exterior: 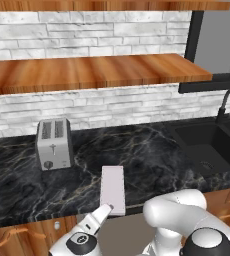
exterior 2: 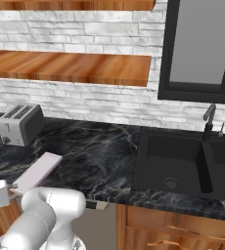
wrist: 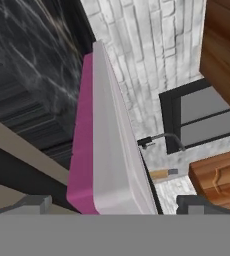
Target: The ice cube tray has been filled with water. Take the tray and place it in the freezer to make ice. Close the freezer door after placing the tray.
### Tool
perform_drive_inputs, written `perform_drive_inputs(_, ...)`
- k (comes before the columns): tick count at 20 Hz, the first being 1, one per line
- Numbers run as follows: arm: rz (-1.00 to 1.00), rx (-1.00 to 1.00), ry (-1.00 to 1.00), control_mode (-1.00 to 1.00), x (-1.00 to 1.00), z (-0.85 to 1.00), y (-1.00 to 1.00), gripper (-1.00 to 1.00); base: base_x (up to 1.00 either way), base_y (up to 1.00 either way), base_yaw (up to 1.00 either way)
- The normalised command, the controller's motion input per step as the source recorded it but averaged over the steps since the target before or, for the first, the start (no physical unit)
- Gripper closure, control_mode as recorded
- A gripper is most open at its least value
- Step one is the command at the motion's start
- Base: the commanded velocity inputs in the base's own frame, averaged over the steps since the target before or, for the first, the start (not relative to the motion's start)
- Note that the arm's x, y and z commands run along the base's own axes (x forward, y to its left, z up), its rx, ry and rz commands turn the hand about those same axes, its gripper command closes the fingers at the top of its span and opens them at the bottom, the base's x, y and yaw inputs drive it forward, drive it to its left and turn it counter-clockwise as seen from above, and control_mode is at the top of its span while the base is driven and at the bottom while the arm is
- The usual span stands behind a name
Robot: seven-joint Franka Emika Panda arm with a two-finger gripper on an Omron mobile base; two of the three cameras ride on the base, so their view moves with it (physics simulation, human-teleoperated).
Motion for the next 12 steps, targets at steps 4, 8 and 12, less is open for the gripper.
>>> perform_drive_inputs(4,0.0,0.0,0.0,-1.0,0.1,0.0,-0.11,-1.0,0.0,0.0,0.0)
perform_drive_inputs(8,0.01,0.0,0.0,-1.0,0.12,0.0,-0.12,-1.0,0.0,0.0,0.0)
perform_drive_inputs(12,0.02,0.0,0.0,-1.0,0.12,0.0,-0.06,-1.0,0.0,0.0,0.0)
